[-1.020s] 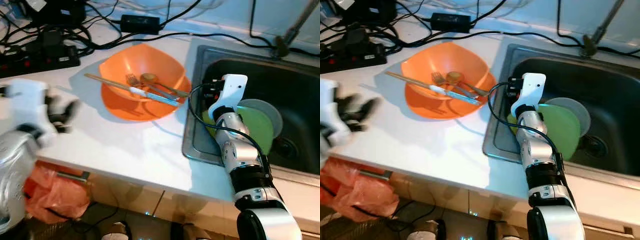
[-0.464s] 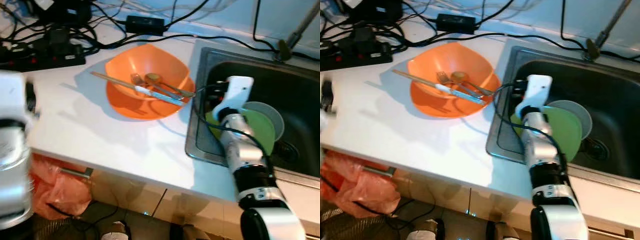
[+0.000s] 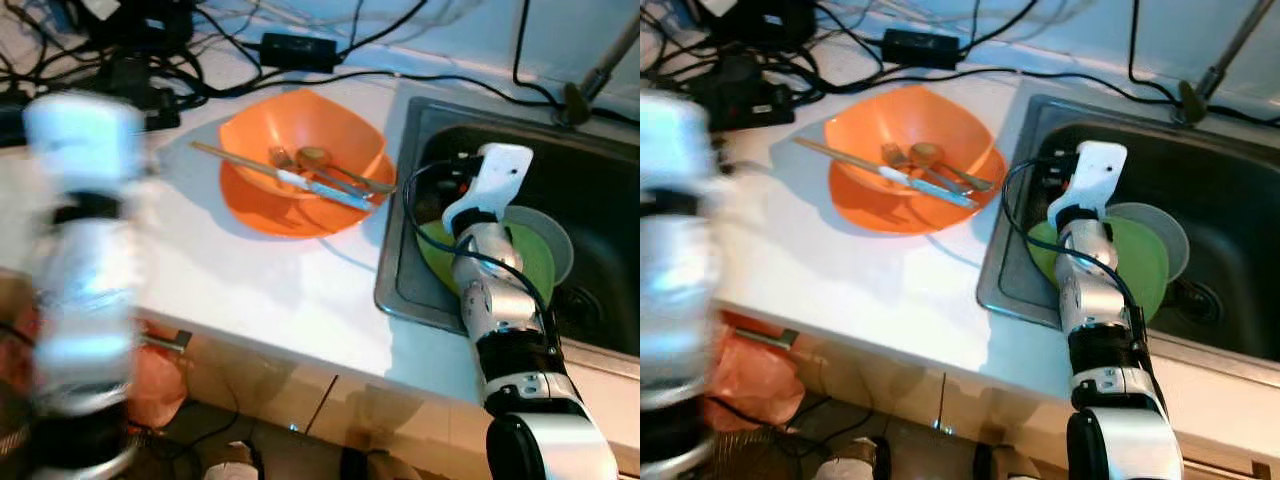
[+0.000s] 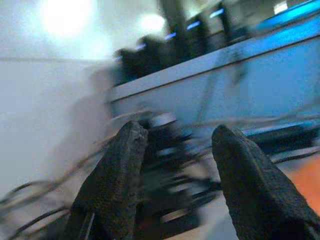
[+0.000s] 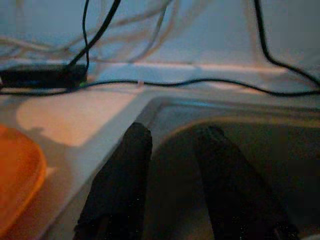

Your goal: Kitchen organization

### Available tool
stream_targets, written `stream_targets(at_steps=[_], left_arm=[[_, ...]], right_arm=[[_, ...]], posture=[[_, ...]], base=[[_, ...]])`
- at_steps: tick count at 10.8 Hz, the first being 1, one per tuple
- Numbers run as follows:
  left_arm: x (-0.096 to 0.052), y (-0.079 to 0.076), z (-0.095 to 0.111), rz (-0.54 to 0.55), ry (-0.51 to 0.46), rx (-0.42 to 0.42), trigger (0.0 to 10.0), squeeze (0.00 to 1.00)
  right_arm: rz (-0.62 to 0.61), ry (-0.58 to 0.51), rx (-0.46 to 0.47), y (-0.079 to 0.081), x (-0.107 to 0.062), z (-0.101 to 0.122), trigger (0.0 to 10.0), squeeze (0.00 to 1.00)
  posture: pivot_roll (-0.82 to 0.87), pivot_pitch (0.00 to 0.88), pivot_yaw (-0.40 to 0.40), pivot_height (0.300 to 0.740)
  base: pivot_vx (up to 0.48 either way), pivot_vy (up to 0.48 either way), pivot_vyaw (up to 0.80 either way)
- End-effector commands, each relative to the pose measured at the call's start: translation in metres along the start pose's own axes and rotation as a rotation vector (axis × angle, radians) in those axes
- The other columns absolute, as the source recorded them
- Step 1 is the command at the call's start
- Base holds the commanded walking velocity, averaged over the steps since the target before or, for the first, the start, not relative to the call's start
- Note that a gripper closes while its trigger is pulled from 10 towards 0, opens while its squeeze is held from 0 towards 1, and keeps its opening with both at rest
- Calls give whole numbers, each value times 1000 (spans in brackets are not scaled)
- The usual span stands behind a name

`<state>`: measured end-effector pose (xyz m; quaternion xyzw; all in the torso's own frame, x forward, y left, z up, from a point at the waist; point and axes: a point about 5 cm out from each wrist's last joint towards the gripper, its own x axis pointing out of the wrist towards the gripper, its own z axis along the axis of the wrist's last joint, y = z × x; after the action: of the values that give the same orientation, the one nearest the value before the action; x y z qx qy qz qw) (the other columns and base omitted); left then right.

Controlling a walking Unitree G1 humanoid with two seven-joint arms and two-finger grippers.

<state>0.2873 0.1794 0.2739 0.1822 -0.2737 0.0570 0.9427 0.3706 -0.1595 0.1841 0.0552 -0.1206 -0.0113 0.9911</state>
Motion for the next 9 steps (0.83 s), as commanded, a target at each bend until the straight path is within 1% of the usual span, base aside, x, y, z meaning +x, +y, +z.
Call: stream_targets(at_steps=[1,2,3,4,5,6,8,9], left_arm=[[2,-7,2,-35,-26,-14,10000,0],[12,-23,7,-80,-74,-74,10000,0],[22,-37,9,-119,-107,-125,10000,0],[30,-47,7,-128,-115,-168,10000,0],[34,-56,5,-146,-114,-196,10000,0],[37,-73,-2,-190,-92,-235,10000,0],[33,-86,-5,-225,-89,-252,10000,0],[33,-88,-6,-225,-106,-251,10000,0]], right_arm=[[-21,-61,19,-5,2,12,10000,0],[-6,-96,11,-1,2,17,10000,0],[13,-136,23,4,1,22,10000,0],[15,-169,21,5,1,27,10000,0],[11,-184,11,5,1,30,10000,0],[-7,-185,-3,-1,1,30,10000,0],[-17,-193,2,-2,0,31,10000,0],[-17,-196,5,-1,-1,31,10000,0]], posture=[[161,137,-57,740],[150,134,-54,740],[144,131,-48,740],[144,131,-48,740],[144,131,-48,740],[101,132,-26,740],[76,131,-19,740],[81,127,-20,740]], base=[[0,0,0],[0,0,0],[0,0,0],[0,0,0],[0,0,0],[0,0,0],[0,0,0],[0,0,0]])
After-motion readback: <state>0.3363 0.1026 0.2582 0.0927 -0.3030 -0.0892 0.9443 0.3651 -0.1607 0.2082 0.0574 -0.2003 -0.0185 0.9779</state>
